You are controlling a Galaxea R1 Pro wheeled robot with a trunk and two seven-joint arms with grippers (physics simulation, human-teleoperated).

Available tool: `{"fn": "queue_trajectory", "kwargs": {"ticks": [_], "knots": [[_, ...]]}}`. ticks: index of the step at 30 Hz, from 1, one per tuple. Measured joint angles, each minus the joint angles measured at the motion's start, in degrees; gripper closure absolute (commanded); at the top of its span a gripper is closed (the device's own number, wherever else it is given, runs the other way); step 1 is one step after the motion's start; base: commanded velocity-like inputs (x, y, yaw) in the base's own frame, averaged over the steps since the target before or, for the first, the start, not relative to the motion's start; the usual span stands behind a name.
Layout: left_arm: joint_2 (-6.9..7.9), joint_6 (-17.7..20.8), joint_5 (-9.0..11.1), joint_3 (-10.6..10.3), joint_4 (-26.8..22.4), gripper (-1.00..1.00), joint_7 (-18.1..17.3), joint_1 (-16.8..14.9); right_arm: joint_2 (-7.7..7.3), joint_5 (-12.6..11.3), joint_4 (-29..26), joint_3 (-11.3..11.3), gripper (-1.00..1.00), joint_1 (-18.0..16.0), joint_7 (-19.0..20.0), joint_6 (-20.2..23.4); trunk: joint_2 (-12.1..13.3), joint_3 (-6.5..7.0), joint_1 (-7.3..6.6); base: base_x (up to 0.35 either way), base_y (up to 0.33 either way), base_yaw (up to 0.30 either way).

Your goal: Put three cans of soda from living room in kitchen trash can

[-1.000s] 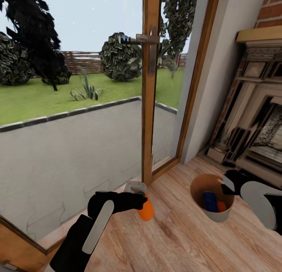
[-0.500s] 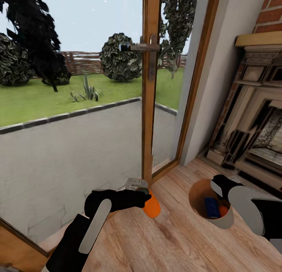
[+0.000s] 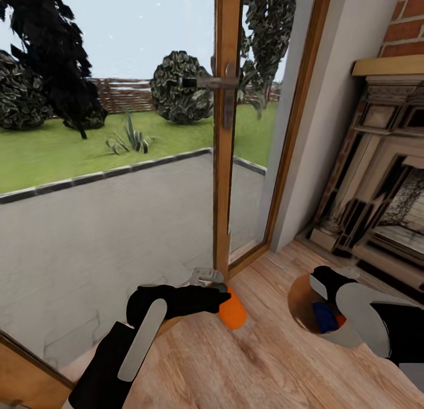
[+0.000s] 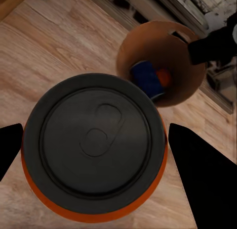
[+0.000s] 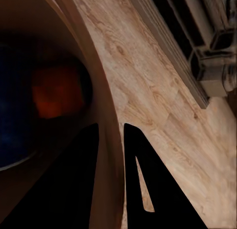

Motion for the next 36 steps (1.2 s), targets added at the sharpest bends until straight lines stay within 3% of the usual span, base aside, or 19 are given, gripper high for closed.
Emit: {"fn": "queue_trajectory", "kwargs": {"ticks": [2, 6, 10, 17, 21, 24, 29, 34, 36], "knots": [[0.01, 0.0, -0.03, 0.02, -0.01, 1.0, -0.66, 0.05, 0.76, 0.52, -0.05, 1.22, 1.0, 0.66, -1.97, 0.38, 0.8, 0.36, -0.44, 0.0, 0.0, 0.0], [0.01, 0.0, -0.04, 0.03, 0.0, 1.0, -1.59, 0.06, 1.27, -0.99, 0.01, -1.9, 1.0, 1.23, -2.69, -0.45, 2.41, 1.07, -1.32, 0.0, 0.0, 0.0], [0.01, 0.0, -0.1, 0.02, 0.03, 1.0, -3.77, 0.04, 1.38, -0.02, 0.0, 0.04, 1.0, 1.38, -3.08, 0.08, 2.42, 1.08, -1.32, 0.0, 0.0, 0.0], [-0.01, 0.0, -0.2, -0.1, 0.08, 1.0, -5.07, 0.08, 1.53, -0.13, 0.06, -0.4, 1.0, 1.65, -3.01, 0.21, 2.42, 1.08, -1.32, 0.0, 0.0, 0.0], [-0.06, 0.0, -0.19, -0.07, 0.09, 1.0, -5.28, 0.08, 2.78, -0.09, 0.08, -0.12, 1.0, 2.2, -2.64, 0.45, 2.43, 1.08, -1.32, 0.0, 0.0, 0.0], [-0.09, 0.0, -0.21, -0.03, 0.09, 1.0, -5.37, 0.08, 3.35, -0.78, 0.1, -1.57, 1.0, 2.37, -2.39, 0.14, 2.43, 1.08, -1.32, 0.0, 0.0, 0.0], [-0.26, 0.0, -0.08, -0.09, 0.03, 1.0, -5.81, 0.08, 3.89, 0.16, 0.06, 0.09, 1.0, 2.48, -2.09, 0.61, 2.42, 1.08, -1.32, 0.0, 0.0, 0.0], [-0.57, 0.0, 0.09, -0.09, 0.0, 1.0, -10.76, 0.04, 4.09, -0.43, 0.09, -0.84, 1.0, 2.9, -0.38, 0.55, 2.43, 1.08, -1.32, 0.0, 0.0, 0.0], [-0.6, 0.0, -0.14, -0.09, 0.01, 1.0, -11.18, 0.03, 4.14, -0.47, 0.09, -0.94, 1.0, 2.92, -0.26, 0.49, 2.42, 1.08, -1.32, 0.0, 0.0, 0.0]]}}
